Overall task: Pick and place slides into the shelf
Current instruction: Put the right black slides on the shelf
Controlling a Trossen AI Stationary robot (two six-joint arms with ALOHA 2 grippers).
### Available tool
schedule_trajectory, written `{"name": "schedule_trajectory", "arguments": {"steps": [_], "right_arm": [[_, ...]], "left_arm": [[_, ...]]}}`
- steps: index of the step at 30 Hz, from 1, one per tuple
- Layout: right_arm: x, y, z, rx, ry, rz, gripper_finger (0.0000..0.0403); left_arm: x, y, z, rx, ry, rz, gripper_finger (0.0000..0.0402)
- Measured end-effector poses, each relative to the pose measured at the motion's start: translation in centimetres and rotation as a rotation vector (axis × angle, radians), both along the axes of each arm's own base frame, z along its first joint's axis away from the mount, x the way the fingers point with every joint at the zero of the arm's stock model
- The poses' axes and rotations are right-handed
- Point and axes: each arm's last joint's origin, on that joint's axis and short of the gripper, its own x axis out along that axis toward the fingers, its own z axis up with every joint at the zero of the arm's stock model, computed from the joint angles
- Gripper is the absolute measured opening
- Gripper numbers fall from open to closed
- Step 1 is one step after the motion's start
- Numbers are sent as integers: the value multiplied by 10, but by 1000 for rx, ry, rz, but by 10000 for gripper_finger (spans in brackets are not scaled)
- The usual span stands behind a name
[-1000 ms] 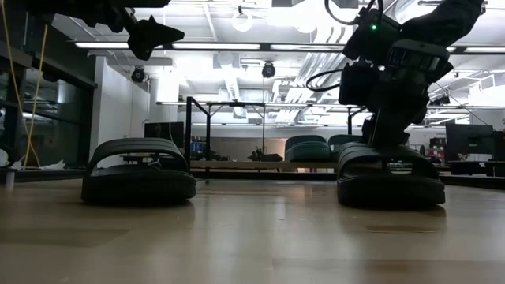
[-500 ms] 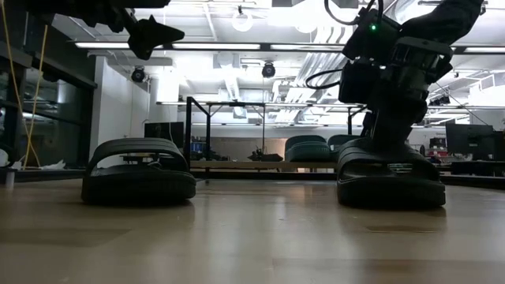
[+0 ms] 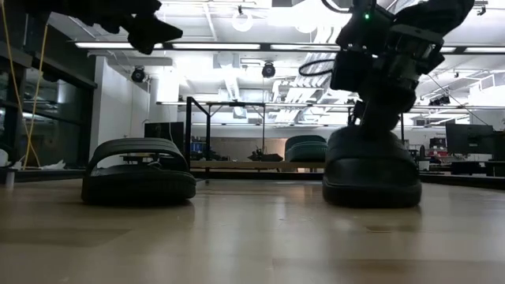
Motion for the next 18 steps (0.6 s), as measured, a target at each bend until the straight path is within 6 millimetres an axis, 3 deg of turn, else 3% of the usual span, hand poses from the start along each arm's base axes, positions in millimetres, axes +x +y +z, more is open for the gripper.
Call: {"name": "schedule_trajectory", "arguments": {"steps": [11,18], "right_arm": [[12,7,18,-66,-101,66,1],[22,5,33,-134,-153,12,0]], "left_arm": [[19,-26,-12,341,51,78,312],[26,-37,-21,544,111,152,312]]}}
